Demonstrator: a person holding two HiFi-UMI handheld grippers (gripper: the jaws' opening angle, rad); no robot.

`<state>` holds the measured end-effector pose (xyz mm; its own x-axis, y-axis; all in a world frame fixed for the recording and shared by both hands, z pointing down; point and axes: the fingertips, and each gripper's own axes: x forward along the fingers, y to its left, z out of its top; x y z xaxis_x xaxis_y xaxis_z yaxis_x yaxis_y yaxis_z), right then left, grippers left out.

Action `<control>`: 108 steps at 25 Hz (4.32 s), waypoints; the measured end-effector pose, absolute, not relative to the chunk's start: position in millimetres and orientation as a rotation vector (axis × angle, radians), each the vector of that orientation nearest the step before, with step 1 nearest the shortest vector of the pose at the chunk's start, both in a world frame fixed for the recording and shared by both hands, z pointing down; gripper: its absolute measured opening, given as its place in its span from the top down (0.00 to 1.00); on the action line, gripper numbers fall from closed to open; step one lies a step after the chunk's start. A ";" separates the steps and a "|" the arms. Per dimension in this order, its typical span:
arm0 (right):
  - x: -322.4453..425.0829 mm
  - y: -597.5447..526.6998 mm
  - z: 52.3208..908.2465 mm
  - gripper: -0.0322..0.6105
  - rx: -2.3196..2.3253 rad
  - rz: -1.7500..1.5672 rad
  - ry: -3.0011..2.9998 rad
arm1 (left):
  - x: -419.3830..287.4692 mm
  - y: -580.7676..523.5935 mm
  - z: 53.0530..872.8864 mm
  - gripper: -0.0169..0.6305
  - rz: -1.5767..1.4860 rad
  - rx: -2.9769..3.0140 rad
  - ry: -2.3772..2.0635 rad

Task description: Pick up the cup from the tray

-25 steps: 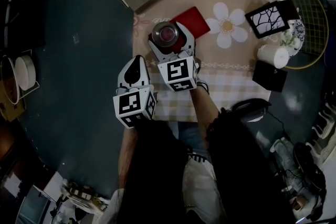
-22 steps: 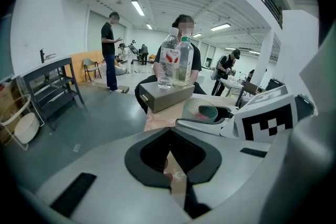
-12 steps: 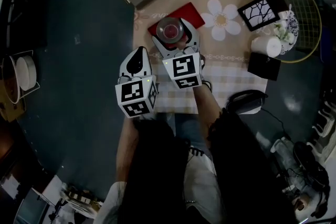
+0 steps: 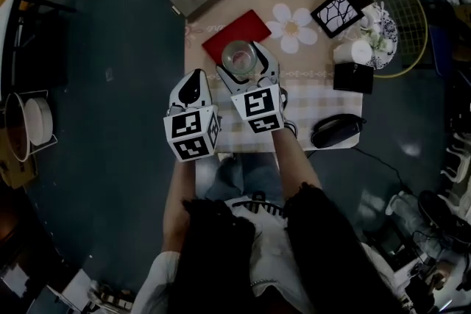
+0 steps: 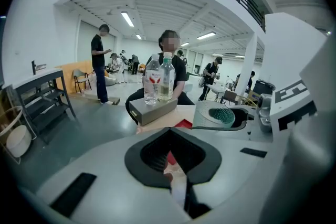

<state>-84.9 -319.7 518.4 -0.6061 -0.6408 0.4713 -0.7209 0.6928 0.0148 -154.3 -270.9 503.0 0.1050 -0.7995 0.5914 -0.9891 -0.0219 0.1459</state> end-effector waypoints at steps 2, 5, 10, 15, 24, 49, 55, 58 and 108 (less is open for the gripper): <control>-77.3 -312.1 513.9 0.34 1.059 0.247 -2.453 | -150.1 -268.3 497.6 0.96 0.467 1.889 -1.732; -59.7 -300.1 508.3 0.34 1.097 0.243 -2.424 | -139.4 -262.6 491.0 0.96 0.464 1.914 -1.718; -26.3 -279.9 499.3 0.34 1.185 0.260 -2.385 | -116.9 -249.4 484.9 0.96 0.473 1.965 -1.676; 7.4 -259.6 496.0 0.34 1.243 0.262 -2.334 | -93.9 -235.0 481.4 0.96 0.478 2.003 -1.634; 52.0 -224.7 510.7 0.34 1.339 0.320 -2.262 | -61.1 -221.3 483.8 0.96 0.534 2.075 -1.543; 73.8 -192.9 597.0 0.34 1.366 0.372 -2.283 | -50.8 -194.2 535.8 0.96 0.544 1.986 -1.525; 73.4 -187.5 609.8 0.34 1.371 0.321 -2.279 | -45.2 -182.4 540.4 0.96 0.532 1.983 -1.492; 74.3 -189.8 610.8 0.33 1.391 0.344 -2.287 | -43.1 -179.6 542.1 0.96 0.532 1.991 -1.475; 52.2 -115.1 451.0 0.94 1.669 0.463 -2.214 | -64.6 -118.0 438.5 0.96 0.400 2.164 -1.543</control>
